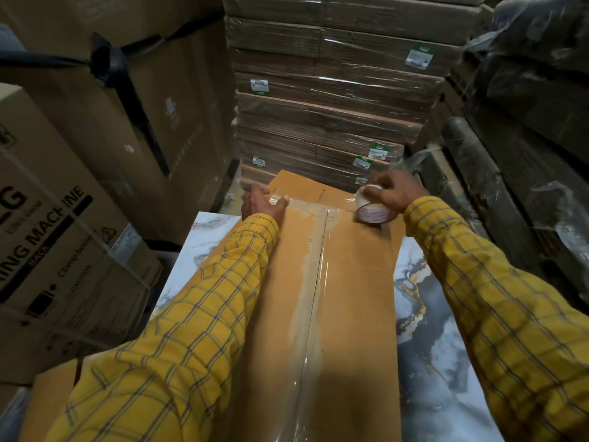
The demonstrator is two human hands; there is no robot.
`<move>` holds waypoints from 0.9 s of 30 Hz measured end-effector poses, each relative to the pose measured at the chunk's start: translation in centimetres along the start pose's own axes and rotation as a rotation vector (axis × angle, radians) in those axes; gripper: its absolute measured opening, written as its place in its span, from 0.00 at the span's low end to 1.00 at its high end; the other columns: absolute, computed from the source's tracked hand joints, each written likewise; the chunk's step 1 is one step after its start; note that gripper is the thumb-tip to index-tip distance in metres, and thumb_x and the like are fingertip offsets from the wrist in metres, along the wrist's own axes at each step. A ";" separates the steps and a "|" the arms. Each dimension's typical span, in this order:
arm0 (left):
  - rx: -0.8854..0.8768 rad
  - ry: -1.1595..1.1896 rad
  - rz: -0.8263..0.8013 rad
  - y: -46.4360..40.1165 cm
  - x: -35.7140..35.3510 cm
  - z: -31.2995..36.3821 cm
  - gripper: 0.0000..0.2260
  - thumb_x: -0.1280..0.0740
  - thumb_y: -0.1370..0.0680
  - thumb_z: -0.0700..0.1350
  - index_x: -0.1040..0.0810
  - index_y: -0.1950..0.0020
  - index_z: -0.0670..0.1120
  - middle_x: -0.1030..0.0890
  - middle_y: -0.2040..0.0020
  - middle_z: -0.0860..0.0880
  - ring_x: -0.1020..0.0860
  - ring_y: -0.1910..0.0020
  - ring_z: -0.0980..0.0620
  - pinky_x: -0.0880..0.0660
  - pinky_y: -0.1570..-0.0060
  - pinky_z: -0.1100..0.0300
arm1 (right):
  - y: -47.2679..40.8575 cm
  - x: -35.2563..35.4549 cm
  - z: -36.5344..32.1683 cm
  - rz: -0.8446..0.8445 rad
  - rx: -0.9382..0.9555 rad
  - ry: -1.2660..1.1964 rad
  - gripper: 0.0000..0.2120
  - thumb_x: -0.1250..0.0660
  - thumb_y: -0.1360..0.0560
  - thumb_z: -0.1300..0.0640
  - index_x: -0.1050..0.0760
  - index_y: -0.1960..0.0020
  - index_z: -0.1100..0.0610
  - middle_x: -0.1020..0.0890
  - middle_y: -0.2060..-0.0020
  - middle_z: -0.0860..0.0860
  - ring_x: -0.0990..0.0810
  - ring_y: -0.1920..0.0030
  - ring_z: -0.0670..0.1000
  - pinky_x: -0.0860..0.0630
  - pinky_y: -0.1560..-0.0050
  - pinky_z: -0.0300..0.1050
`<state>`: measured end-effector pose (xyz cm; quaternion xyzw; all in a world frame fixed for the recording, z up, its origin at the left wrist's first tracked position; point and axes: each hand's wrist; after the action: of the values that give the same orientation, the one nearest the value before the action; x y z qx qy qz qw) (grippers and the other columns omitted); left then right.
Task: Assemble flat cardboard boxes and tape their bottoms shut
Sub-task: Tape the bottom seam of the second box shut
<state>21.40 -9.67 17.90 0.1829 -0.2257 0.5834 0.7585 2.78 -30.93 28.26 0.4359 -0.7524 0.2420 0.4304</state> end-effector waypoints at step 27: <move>0.010 -0.027 0.007 0.4 0.2 0.3 0.20 0.26 0.27 0.56 0.25 0.44 0.47 0.23 0.42 0.45 0.24 0.41 0.44 0.27 0.41 0.52 | 2.1 -1.5 6.0 0.153 -0.317 -0.974 0.15 0.28 0.24 0.48 0.17 0.53 0.60 0.14 0.61 0.51 0.17 0.60 0.48 0.20 0.54 0.45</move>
<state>21.01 -9.54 18.25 0.1937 -0.2340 0.5845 0.7524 -1.26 -33.70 23.91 0.3712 -0.9227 -0.0749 0.0721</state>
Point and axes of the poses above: each hand's wrist, its own y-axis away from the middle knuckle, its own x-axis out of the back of the hand, z = x × y
